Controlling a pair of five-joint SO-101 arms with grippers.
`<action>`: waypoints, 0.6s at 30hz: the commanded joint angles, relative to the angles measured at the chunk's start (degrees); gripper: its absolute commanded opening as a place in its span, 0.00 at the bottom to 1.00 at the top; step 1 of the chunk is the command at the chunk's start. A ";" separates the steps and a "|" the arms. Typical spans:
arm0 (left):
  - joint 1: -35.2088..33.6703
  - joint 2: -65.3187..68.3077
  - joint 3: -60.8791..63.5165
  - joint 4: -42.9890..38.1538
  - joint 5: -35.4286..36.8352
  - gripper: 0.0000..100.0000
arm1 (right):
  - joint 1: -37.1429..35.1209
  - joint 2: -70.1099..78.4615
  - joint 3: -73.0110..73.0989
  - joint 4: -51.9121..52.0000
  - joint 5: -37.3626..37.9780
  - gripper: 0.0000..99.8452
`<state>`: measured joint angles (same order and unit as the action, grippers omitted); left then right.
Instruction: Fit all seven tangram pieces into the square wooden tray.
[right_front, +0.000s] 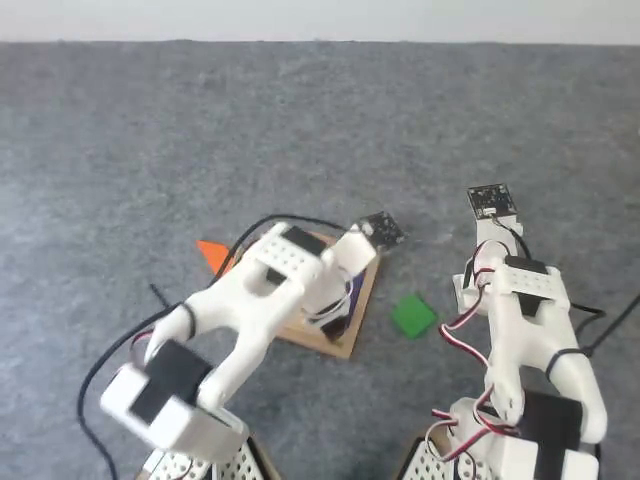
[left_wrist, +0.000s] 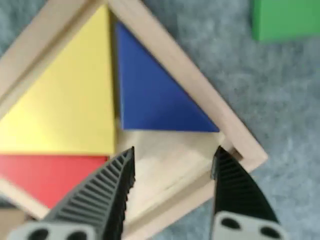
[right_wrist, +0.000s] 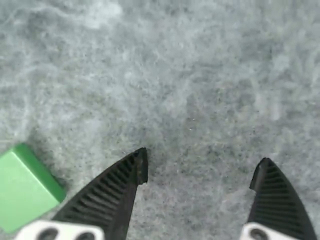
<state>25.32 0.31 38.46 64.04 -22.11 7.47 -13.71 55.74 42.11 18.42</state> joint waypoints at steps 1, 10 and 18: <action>-0.09 -10.64 0.66 1.41 -0.35 0.25 | -0.66 -2.77 -0.18 -0.84 -0.09 0.34; 0.00 -15.65 1.54 0.00 6.59 0.25 | -0.66 -2.77 -0.18 -0.84 -0.09 0.34; 0.00 -15.65 5.14 -1.93 7.56 0.25 | -0.66 -2.77 -0.18 -0.84 -0.09 0.34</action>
<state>25.49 -12.88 43.82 63.16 -15.60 7.47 -13.71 55.74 42.11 18.42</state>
